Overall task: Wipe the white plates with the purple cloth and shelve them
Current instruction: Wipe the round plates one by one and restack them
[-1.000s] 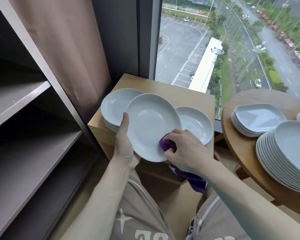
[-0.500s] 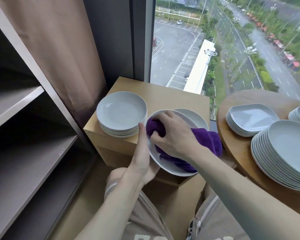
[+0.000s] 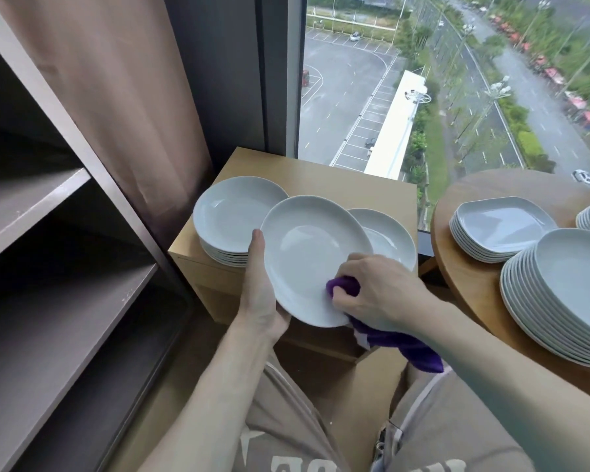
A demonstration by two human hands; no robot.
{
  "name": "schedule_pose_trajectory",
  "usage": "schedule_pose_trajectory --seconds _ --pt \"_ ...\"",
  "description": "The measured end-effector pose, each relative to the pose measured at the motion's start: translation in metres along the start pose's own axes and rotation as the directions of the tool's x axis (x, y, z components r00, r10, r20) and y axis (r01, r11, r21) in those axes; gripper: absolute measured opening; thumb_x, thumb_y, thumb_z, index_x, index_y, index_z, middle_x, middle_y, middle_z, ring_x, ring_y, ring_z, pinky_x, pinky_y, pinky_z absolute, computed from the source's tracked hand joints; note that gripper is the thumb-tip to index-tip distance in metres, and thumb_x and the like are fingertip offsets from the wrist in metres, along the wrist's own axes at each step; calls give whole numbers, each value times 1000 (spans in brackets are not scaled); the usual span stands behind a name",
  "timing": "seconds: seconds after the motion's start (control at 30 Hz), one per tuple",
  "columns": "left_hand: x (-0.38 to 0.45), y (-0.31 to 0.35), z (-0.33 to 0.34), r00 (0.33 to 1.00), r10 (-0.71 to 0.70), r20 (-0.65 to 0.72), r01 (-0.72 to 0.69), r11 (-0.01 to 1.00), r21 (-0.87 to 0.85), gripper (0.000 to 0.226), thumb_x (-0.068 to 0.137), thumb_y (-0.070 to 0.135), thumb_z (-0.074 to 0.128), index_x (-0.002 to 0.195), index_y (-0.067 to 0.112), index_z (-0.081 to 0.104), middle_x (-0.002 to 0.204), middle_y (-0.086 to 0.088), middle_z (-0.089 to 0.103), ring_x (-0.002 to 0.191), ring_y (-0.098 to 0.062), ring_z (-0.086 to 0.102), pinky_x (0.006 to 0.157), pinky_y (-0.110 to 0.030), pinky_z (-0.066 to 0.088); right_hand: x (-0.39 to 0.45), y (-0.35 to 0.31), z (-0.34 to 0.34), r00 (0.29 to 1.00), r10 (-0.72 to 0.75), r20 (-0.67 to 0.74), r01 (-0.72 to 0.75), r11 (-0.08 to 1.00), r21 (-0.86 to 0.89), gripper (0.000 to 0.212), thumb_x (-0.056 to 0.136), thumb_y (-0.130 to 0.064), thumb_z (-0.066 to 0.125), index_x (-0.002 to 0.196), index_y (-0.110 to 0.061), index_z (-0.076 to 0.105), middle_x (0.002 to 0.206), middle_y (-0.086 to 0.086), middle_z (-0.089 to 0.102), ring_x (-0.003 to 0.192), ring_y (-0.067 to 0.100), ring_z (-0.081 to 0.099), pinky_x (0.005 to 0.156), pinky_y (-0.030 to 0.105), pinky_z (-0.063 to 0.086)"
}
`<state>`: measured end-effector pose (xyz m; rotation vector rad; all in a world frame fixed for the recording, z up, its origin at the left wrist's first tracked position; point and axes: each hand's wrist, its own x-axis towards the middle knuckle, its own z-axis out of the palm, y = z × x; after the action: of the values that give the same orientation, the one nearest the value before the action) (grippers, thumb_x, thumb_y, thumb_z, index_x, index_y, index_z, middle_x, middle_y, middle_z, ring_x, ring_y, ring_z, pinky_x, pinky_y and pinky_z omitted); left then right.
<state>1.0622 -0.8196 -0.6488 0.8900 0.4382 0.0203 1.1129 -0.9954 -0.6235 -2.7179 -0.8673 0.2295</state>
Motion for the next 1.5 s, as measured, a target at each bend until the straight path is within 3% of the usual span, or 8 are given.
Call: schedule_pose_trajectory --seconds 0.1,0.23,0.53,0.77,1.0,1.2,1.33,1.5 --pt "-4 -8 6 998 -24 56 21 999 49 66 104 68 27 140 25 61 133 -11 70 125 -33 65 112 -61 45 14 19 1 982 125 -142 -129 991 -23 27 95 -43 52 91 -23 71 92 -8 61 78 11 55 59 22 41" --pt "-10 -18 14 987 -83 135 73 994 80 67 104 68 26 137 25 65 133 -9 70 125 -30 66 115 -57 44 29 25 5 947 211 -243 -214 977 15 29 96 -41 51 96 -20 71 94 -4 59 84 18 54 68 33 43" --pt "-9 -25 18 984 -117 137 112 993 42 63 106 65 28 139 25 63 134 -9 70 127 -25 65 113 -50 47 41 -28 12 912 88 -401 29 960 278 21 92 -38 56 100 -26 71 96 -11 64 88 11 57 79 29 48" --pt "-2 -6 4 989 -146 -8 144 983 -117 73 101 71 32 109 17 80 113 -15 78 98 -28 77 91 -44 57 4 -44 -2 969 -246 6 238 941 243 25 87 -38 51 85 -24 72 85 -10 64 80 12 58 72 33 50" --pt "2 1 -4 1000 -6 -30 5 1000 -22 64 104 69 26 133 29 66 127 -10 73 119 -33 69 107 -58 51 10 -6 -7 978 -108 177 103 994 34 28 91 -44 51 73 -25 63 85 -7 57 74 14 55 67 37 51" --pt "-1 -8 -1 1000 -12 12 11 997 82 63 101 73 29 135 34 64 127 -3 74 119 -27 69 108 -58 50 31 25 0 996 64 -58 -69 992 -106 30 96 -41 49 83 -22 68 89 -6 60 76 15 56 59 26 42" --pt "-8 -23 14 992 -109 66 101 988 116 65 103 71 28 133 30 68 127 -3 74 120 -25 69 104 -49 54 45 24 6 965 127 -229 -159 979 -127 31 100 -37 45 91 -15 67 88 -4 55 82 20 53 67 34 43" --pt "-11 -41 24 975 -210 80 202 975 94 57 104 69 31 129 36 70 127 -5 74 122 -26 68 107 -52 53 43 -6 12 963 17 -271 -25 999 -24 29 100 -37 47 99 -17 68 98 -3 64 93 19 58 77 34 48"
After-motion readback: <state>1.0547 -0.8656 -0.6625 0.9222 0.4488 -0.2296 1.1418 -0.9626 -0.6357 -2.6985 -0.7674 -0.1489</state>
